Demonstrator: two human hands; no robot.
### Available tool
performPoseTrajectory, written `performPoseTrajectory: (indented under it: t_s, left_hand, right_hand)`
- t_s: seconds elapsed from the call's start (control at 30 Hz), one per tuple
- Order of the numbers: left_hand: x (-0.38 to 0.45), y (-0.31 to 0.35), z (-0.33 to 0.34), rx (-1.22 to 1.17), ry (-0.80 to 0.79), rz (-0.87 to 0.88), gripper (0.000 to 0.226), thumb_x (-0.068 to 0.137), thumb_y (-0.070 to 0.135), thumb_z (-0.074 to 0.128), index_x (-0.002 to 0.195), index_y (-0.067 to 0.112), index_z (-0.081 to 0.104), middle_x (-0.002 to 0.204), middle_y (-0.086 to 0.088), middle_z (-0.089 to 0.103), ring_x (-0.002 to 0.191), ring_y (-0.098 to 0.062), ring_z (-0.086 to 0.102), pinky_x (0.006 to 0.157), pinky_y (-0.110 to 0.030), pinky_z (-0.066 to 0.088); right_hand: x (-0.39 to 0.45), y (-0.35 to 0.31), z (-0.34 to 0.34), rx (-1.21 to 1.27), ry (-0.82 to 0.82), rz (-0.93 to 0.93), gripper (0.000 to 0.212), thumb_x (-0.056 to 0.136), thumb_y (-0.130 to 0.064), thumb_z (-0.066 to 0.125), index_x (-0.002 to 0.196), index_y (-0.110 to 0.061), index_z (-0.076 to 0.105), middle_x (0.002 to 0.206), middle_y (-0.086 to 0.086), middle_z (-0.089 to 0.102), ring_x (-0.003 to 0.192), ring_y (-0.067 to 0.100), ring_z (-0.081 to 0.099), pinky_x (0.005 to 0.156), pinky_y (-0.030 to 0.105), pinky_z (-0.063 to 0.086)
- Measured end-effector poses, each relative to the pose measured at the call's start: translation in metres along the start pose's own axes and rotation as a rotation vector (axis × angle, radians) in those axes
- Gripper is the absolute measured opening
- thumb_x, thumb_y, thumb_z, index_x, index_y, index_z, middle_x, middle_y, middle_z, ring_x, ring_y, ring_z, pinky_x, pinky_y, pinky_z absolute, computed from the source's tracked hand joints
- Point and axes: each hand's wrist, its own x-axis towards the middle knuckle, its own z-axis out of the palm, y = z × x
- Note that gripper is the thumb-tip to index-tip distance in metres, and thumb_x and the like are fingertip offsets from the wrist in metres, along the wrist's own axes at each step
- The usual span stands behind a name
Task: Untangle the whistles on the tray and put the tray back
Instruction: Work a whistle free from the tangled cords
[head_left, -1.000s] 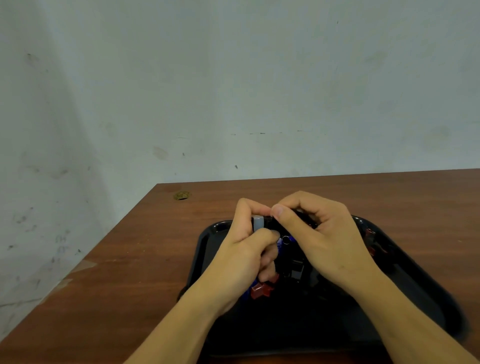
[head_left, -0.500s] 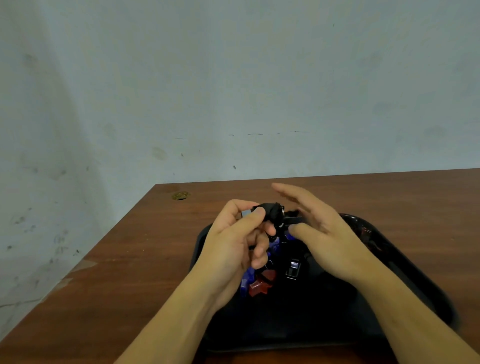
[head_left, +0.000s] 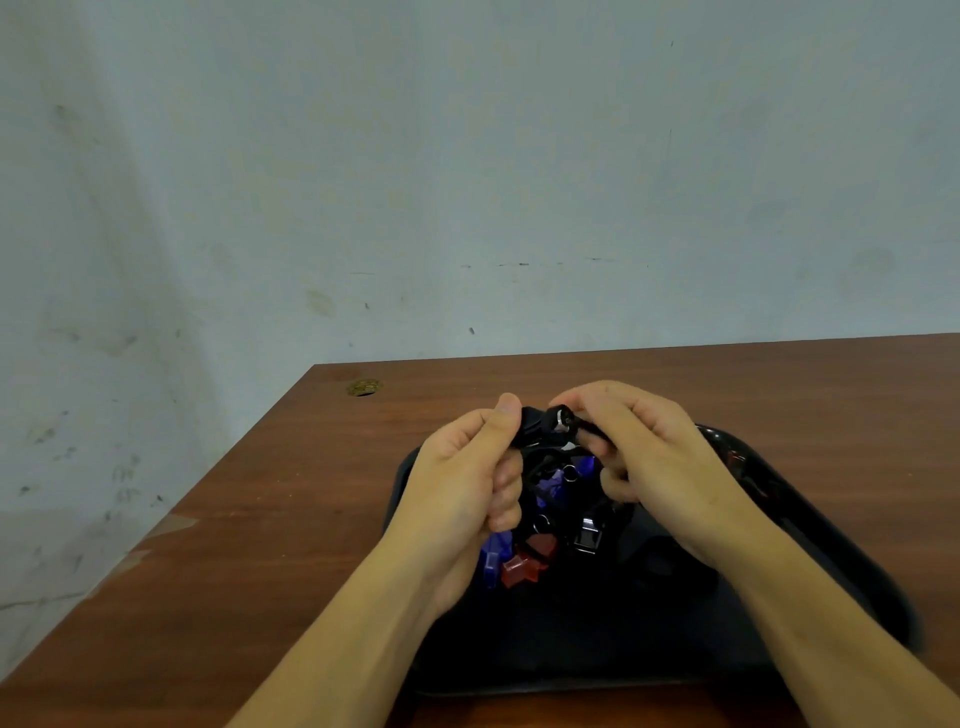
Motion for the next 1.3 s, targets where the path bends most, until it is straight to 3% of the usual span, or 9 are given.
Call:
performPoseTrajectory:
  t_s: [0.13, 0.37, 0.53, 0.7, 0.8, 0.9, 1.0, 1.13, 1.3]
  left_hand:
    - [0.002, 0.000, -0.002, 0.034, 0.074, 0.037, 0.039, 0.095, 0.033, 0.064, 0.060, 0.019, 0.051, 0.058, -0.001, 0.036, 0.053, -0.016, 0.019, 0.045, -0.026, 0.019]
    - [0.004, 0.002, -0.008, 0.081, 0.218, 0.084, 0.037, 0.099, 0.029, 0.060, 0.067, 0.012, 0.051, 0.058, -0.002, 0.043, 0.050, -0.015, 0.026, 0.045, -0.027, 0.022]
    - [0.003, 0.003, -0.006, 0.025, 0.154, 0.088, 0.032, 0.097, 0.028, 0.061, 0.068, 0.014, 0.059, 0.059, -0.003, 0.046, 0.047, -0.013, 0.029, 0.043, -0.024, 0.026]
    - [0.002, 0.005, -0.004, -0.101, 0.063, 0.016, 0.025, 0.096, 0.026, 0.061, 0.094, 0.003, 0.069, 0.064, -0.005, 0.052, 0.049, -0.012, 0.034, 0.045, -0.024, 0.027]
    - [0.002, 0.008, -0.004, -0.231, 0.028, -0.029, 0.024, 0.089, 0.026, 0.064, 0.098, 0.004, 0.064, 0.070, -0.008, 0.059, 0.052, -0.012, 0.037, 0.046, -0.023, 0.031]
    - [0.001, 0.009, -0.002, -0.267, -0.001, -0.014, 0.023, 0.083, 0.022, 0.066, 0.098, 0.007, 0.058, 0.078, -0.012, 0.066, 0.053, -0.012, 0.040, 0.047, -0.022, 0.036]
    - [0.000, 0.009, 0.002, -0.272, -0.033, 0.048, 0.013, 0.082, 0.016, 0.065, 0.091, 0.007, 0.062, 0.083, -0.017, 0.069, 0.053, -0.013, 0.043, 0.047, -0.022, 0.039]
    - [0.003, 0.002, 0.001, 0.094, 0.069, 0.292, 0.007, 0.094, 0.005, 0.063, 0.098, 0.003, 0.059, 0.079, -0.011, 0.072, 0.050, -0.014, 0.046, 0.047, -0.025, 0.041]
    - [0.007, -0.003, -0.021, 0.856, 0.227, 0.516, 0.011, 0.093, 0.016, 0.067, 0.098, 0.024, 0.062, 0.066, 0.014, 0.057, 0.062, -0.001, 0.054, 0.056, -0.012, 0.040]
  right_hand:
    - [-0.001, -0.004, -0.003, -0.119, 0.033, -0.130, 0.021, 0.100, -0.015, 0.056, 0.083, -0.009, 0.066, 0.052, -0.018, 0.054, 0.047, -0.002, 0.050, 0.050, 0.010, 0.040]
    - [-0.002, 0.001, -0.016, -0.143, 0.018, -0.171, 0.020, 0.096, -0.010, 0.056, 0.081, -0.021, 0.062, 0.077, -0.003, 0.065, 0.066, 0.007, 0.056, 0.062, 0.023, 0.047]
    - [-0.005, 0.006, -0.003, -0.335, -0.191, -0.034, 0.047, 0.094, -0.031, 0.055, 0.139, -0.040, 0.049, 0.135, -0.024, 0.058, 0.128, -0.009, 0.049, 0.109, 0.021, 0.040]
    - [-0.004, 0.004, 0.011, -0.245, -0.021, -0.145, 0.020, 0.103, -0.014, 0.054, 0.106, -0.024, 0.071, 0.077, 0.000, 0.073, 0.077, 0.012, 0.070, 0.084, 0.035, 0.055]
    - [-0.001, 0.010, 0.015, -0.232, 0.064, -0.132, 0.022, 0.104, -0.017, 0.051, 0.094, -0.023, 0.070, 0.079, 0.004, 0.068, 0.078, 0.021, 0.068, 0.083, 0.046, 0.057]
    - [0.002, 0.012, 0.023, -0.100, 0.138, -0.059, 0.024, 0.105, -0.017, 0.045, 0.091, -0.012, 0.063, 0.086, 0.003, 0.069, 0.084, 0.017, 0.070, 0.085, 0.039, 0.058]
    - [0.003, 0.012, 0.030, -0.041, 0.157, -0.007, 0.026, 0.107, -0.018, 0.042, 0.093, -0.013, 0.062, 0.062, -0.007, 0.058, 0.053, 0.013, 0.054, 0.054, 0.026, 0.048]
    - [0.005, 0.018, 0.030, -0.699, 0.124, -0.191, 0.017, 0.104, -0.026, 0.048, 0.097, -0.029, 0.063, 0.070, -0.007, 0.063, 0.062, 0.013, 0.057, 0.055, 0.030, 0.045]
    - [-0.006, -0.005, 0.036, -1.095, -0.110, -0.236, 0.022, 0.104, -0.034, 0.038, 0.095, -0.025, 0.057, 0.088, -0.007, 0.061, 0.080, 0.021, 0.060, 0.074, 0.042, 0.050]
